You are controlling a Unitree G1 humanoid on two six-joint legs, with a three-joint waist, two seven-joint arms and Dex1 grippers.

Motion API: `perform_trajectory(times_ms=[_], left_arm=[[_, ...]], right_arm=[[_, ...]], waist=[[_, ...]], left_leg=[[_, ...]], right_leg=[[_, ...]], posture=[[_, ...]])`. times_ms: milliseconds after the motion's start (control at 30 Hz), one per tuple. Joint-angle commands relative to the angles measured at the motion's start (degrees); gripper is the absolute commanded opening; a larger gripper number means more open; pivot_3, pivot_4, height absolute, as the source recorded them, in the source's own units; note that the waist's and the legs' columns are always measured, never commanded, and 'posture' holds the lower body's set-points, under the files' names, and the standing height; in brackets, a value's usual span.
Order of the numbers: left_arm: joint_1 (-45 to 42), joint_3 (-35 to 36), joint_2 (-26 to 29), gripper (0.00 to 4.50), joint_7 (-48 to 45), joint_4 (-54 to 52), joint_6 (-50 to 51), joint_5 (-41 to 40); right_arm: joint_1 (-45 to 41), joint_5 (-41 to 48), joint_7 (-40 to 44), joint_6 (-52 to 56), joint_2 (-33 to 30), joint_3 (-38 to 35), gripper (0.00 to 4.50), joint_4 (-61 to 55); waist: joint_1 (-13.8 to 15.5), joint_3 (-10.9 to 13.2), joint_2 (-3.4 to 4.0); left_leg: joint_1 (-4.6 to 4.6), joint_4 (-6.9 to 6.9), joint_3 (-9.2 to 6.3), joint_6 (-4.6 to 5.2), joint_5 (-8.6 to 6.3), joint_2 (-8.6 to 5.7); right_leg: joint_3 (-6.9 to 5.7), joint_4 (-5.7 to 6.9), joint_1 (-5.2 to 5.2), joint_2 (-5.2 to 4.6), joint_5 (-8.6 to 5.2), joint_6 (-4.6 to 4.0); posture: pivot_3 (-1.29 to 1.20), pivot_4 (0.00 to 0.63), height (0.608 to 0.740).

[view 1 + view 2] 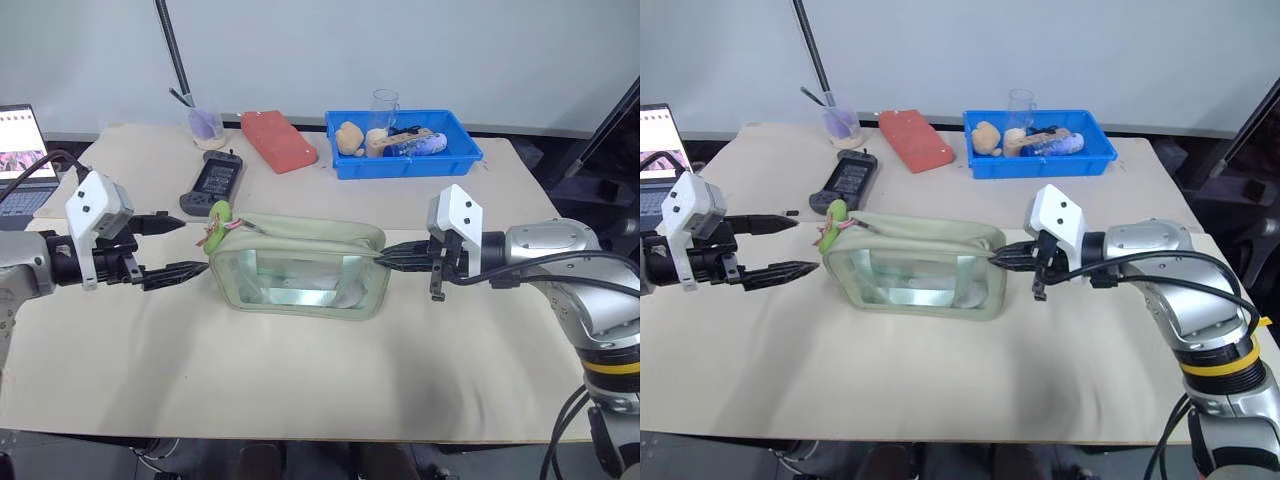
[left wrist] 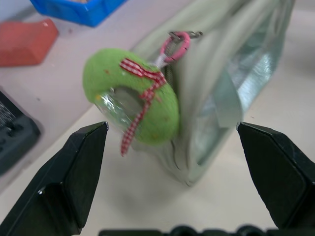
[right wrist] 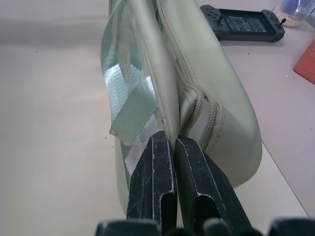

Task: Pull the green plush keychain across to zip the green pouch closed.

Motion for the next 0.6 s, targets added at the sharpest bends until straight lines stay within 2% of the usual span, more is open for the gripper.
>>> perform_trajectory(times_ms=[33, 267, 600], left_arm=[[-3.89, 0.66, -0.29, 4.50, 1.09, 1.91, 0.07, -1.01], [-8.47, -0.27, -0.17, 4.50, -0.37, 10.35, -1.23, 0.42], [-11.61, -5.35, -4.47, 4.50, -0.70, 12.99, -3.93, 2.22]], right_arm=[[-1.13, -0.22, 0.44, -1.32, -0.13, -0.74, 0.07, -0.57], [-0.20, -0.07, 0.33, -0.85, -0.69, -1.40, 0.07, -1.41], [0.31, 0.31, 0.07, -0.26, -1.34, -1.88, 0.07, -2.47]], waist=[[-0.08, 0.01, -0.01], [-0.28, 0.01, -0.02], [-0.21, 0.01, -0.02]], left_leg=[[0.00, 0.00, 0.00, 0.00, 0.00, 0.00], [0.00, 0.00, 0.01, 0.01, 0.00, 0.00], [-0.02, 0.00, 0.01, 0.01, 0.00, -0.01]], right_leg=[[0.00, 0.01, 0.00, 0.01, 0.02, -0.02], [0.00, 0.00, 0.00, 0.03, 0.01, 0.00], [0.00, 0.01, 0.01, 0.02, 0.03, -0.01]], posture=[[0.00, 0.150, 0.740], [0.00, 0.150, 0.740], [0.00, 0.150, 0.740]])
